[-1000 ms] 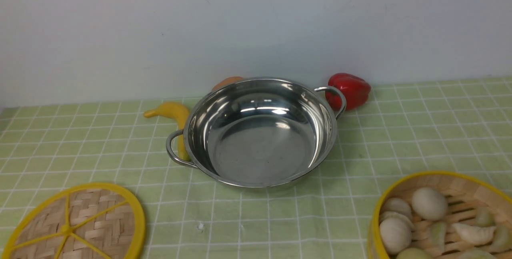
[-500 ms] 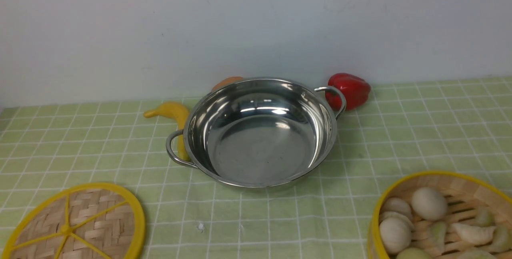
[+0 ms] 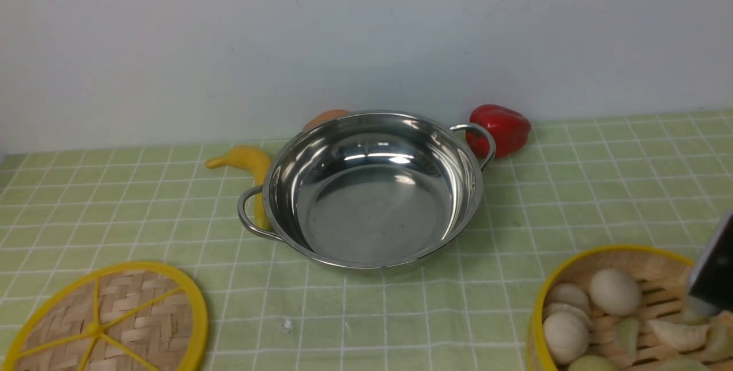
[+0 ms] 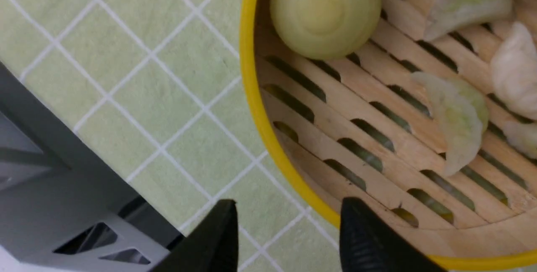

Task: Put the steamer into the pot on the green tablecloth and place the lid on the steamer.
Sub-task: 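Reach for and grasp the rim of the bamboo steamer holding the buns with the right gripper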

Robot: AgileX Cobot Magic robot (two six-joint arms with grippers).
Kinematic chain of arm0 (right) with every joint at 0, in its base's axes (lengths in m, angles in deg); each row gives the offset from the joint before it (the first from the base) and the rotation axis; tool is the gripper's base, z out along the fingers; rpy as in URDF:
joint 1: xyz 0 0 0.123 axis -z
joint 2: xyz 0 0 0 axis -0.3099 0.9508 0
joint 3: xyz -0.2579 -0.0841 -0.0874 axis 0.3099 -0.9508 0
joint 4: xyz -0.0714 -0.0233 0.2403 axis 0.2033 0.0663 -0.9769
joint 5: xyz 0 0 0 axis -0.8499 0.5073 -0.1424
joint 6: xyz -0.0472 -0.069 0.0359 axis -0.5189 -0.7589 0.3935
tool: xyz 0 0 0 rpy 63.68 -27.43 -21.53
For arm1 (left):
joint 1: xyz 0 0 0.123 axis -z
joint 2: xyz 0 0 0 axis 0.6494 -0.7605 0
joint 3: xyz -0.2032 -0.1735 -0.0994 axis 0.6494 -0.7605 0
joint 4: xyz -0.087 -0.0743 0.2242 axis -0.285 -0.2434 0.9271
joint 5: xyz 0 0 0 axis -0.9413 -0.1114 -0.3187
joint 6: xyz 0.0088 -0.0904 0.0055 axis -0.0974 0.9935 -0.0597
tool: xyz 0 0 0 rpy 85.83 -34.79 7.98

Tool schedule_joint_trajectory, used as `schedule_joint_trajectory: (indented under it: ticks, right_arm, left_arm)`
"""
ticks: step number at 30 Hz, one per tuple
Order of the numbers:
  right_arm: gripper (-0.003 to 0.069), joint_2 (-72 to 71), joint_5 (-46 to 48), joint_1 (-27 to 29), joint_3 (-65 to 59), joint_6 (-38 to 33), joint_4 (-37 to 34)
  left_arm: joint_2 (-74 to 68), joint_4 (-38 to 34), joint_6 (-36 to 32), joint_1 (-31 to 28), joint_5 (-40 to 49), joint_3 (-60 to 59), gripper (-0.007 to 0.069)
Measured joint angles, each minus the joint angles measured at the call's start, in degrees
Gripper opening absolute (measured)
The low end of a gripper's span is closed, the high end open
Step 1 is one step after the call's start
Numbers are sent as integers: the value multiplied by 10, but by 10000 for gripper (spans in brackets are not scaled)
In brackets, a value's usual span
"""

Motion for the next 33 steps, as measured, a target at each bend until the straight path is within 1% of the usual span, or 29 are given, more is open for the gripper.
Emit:
schedule_joint_trajectory:
  ticks: [4,7,15,19,28,29,30,31,32,33]
  right_arm:
    - [404,39,0,-33,0,3,15]
    - [416,72,-14,-46,0,-11,16]
    - [421,167,-76,-48,0,-31,24]
    - [421,204,-86,-48,0,-32,46]
    - [413,273,-96,-48,0,-32,39]
    - [374,278,-90,-48,1,-30,28]
    - [366,278,-89,-48,1,-30,26]
    - [327,278,-84,-48,1,-29,19]
    - [217,276,-74,-48,2,-27,6]
    - [132,274,-72,-49,3,-31,6]
  left_arm:
    - [0,0,0,0,0,0,244]
    - [0,0,0,0,0,0,244]
    - [0,0,0,0,0,0,244]
    - [0,0,0,0,0,0,244]
    - [0,0,0,0,0,0,244]
    - [0,0,0,0,0,0,244]
    - [0,0,0,0,0,0,244]
    - [0,0,0,0,0,0,244]
    - [0,0,0,0,0,0,244]
    - [0,0,0,0,0,0,244]
